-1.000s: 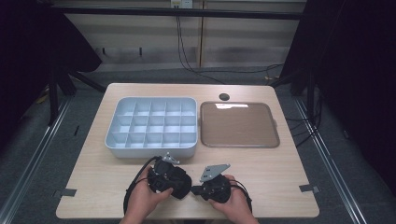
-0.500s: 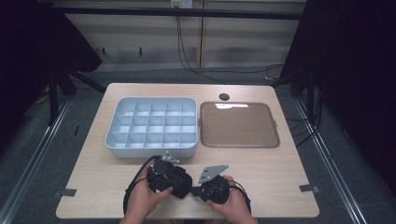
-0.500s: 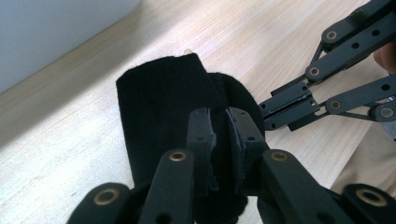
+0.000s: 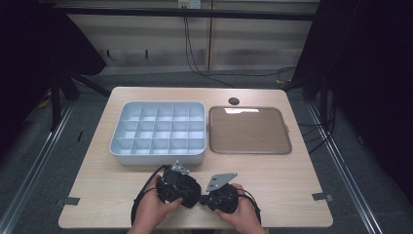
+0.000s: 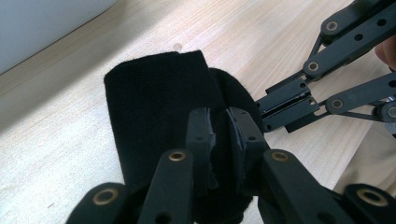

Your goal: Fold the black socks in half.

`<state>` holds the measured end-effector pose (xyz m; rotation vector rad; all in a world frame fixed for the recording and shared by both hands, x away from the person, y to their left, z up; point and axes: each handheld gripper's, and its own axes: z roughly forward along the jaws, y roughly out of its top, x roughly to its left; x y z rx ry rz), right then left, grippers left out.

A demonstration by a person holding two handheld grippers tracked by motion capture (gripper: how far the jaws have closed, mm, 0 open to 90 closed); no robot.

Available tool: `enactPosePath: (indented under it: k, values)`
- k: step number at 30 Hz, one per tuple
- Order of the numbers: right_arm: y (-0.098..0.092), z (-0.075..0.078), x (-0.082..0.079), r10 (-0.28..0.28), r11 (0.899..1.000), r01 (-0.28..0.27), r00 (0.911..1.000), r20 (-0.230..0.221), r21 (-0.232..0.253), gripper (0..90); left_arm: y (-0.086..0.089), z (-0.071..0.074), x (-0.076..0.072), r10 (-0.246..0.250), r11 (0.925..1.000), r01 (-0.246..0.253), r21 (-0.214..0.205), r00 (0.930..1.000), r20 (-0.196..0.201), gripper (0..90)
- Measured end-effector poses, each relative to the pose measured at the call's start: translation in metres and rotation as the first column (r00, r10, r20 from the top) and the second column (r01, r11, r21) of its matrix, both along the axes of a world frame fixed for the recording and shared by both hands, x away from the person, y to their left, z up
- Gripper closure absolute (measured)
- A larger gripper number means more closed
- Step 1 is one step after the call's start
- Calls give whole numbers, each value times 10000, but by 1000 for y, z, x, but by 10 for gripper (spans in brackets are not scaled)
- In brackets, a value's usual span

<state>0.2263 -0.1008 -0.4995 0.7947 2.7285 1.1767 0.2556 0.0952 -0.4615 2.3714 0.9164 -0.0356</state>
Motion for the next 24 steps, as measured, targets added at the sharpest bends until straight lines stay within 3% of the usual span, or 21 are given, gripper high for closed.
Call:
enactPosePath:
  k: [8, 10, 24]
  values:
    - [-1, 0, 0, -8, 10000, 8, 10000, -24, 29, 866, 2, 4, 1, 113, 9997, -118, -232, 9997, -224, 727]
    - [-1, 0, 1, 2, 10000, -2, 10000, 29, 24, 866, 4, 7, 2, -70, 10000, 69, -66, 9998, -197, 720]
    - [-4, 0, 2, -127, 9999, 128, 9999, -68, 71, 861, 9, 17, 4, 198, 9989, -208, -421, 9995, -242, 632]
